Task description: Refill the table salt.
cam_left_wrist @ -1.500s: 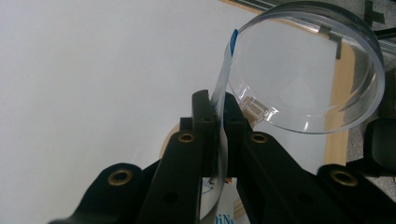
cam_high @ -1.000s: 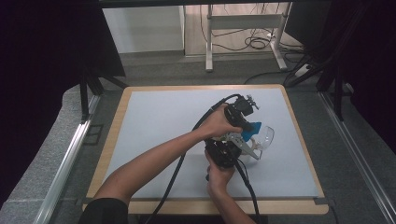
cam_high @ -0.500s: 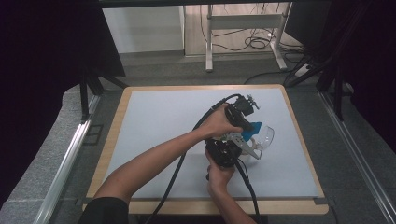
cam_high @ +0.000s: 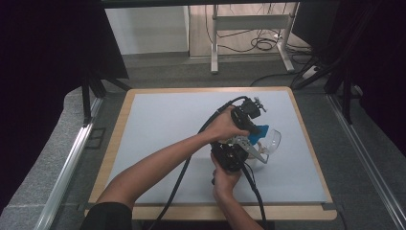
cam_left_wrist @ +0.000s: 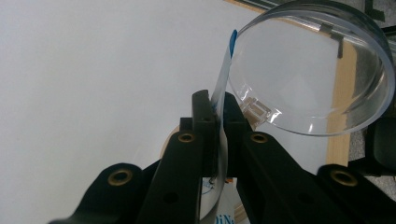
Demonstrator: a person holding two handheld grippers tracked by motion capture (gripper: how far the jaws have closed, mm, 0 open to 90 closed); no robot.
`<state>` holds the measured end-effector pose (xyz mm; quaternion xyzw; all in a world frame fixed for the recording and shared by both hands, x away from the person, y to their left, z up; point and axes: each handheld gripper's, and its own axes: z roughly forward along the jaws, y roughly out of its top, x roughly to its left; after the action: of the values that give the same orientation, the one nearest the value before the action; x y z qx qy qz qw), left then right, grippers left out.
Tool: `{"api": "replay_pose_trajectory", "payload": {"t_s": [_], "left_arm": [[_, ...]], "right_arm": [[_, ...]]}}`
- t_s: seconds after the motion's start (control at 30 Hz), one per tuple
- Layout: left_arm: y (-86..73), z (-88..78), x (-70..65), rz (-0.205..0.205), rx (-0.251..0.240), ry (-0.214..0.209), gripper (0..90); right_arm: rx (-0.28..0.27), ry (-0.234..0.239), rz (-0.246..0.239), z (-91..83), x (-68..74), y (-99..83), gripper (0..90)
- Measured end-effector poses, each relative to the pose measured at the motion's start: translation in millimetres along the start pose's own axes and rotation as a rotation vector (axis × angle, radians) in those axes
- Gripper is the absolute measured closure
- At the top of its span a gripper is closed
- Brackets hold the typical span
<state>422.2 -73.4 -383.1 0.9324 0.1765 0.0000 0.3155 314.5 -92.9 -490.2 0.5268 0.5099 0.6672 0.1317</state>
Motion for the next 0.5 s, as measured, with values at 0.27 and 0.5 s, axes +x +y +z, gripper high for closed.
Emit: {"api": "replay_pose_trajectory", "payload": {"t_s": [0.27, 0.5], "left_arm": [[-0.4, -0.7, 0.2, 0.001, -0.002, -0.001, 88.6], [-0.3, -0.6, -0.2, 0.0, -0.001, 0.0, 88.7]], "right_arm": [[0.005, 0.001, -0.001, 0.0, 0.8, -0.1, 65.2], [0.0, 0.0, 0.002, 0.0, 1.1, -0.2, 65.2]]}}
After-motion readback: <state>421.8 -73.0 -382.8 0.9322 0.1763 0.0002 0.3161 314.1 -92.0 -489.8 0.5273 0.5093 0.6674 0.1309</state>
